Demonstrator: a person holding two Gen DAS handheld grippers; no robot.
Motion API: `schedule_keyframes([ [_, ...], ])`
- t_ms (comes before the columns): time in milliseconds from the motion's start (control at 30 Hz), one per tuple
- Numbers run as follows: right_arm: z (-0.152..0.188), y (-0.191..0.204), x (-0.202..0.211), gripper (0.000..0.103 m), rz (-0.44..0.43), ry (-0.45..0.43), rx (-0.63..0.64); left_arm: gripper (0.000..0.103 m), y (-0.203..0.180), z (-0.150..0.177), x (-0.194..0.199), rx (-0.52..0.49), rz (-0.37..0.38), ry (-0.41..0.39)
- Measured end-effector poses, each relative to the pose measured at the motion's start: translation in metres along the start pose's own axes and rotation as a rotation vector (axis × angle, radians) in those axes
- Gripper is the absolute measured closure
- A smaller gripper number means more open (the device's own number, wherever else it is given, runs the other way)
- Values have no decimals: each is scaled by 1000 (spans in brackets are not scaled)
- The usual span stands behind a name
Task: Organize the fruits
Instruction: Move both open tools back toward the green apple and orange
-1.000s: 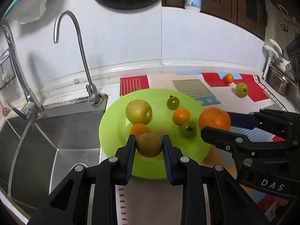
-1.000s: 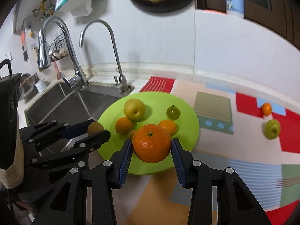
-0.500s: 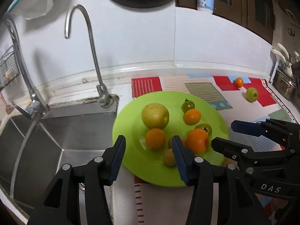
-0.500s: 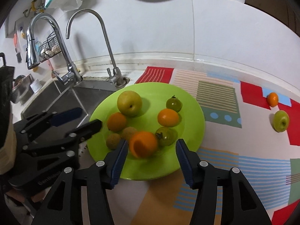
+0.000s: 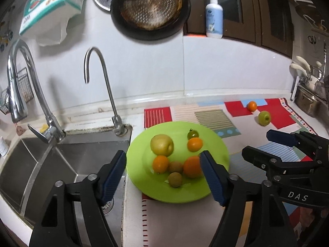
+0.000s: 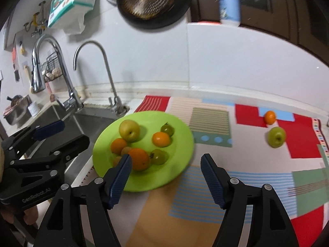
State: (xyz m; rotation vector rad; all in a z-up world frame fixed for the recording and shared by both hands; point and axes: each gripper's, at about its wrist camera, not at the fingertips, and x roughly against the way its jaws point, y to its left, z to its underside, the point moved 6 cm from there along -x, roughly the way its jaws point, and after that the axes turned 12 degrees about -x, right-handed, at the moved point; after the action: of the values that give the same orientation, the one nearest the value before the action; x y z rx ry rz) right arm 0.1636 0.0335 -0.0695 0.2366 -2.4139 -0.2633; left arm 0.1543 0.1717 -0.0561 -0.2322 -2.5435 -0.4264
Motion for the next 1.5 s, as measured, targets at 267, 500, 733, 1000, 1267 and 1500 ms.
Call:
schedule_keyframes([
  [267,-11,-28,32,28,54,-75,-24,16,-21,-23,20,-8,-4,-59],
  [500,-20,-57,55,27,96,-124,-40,13,-46,-39,20,-10,12,-79],
  [733,-30,-91,74,27,133,-162,-47,10,-76,-54,21,-7,23,-100],
  [1000,-40,-126,85,27,147,-176,-37,8,-108,-68,18,8,17,-111],
  [1267,-55,-157,83,27,140,-180,-17,7,-132,-83,9,17,-2,-108],
  [1500,-67,-176,72,27,133,-170,-18,7,-146,-94,-14,15,-6,-87],
])
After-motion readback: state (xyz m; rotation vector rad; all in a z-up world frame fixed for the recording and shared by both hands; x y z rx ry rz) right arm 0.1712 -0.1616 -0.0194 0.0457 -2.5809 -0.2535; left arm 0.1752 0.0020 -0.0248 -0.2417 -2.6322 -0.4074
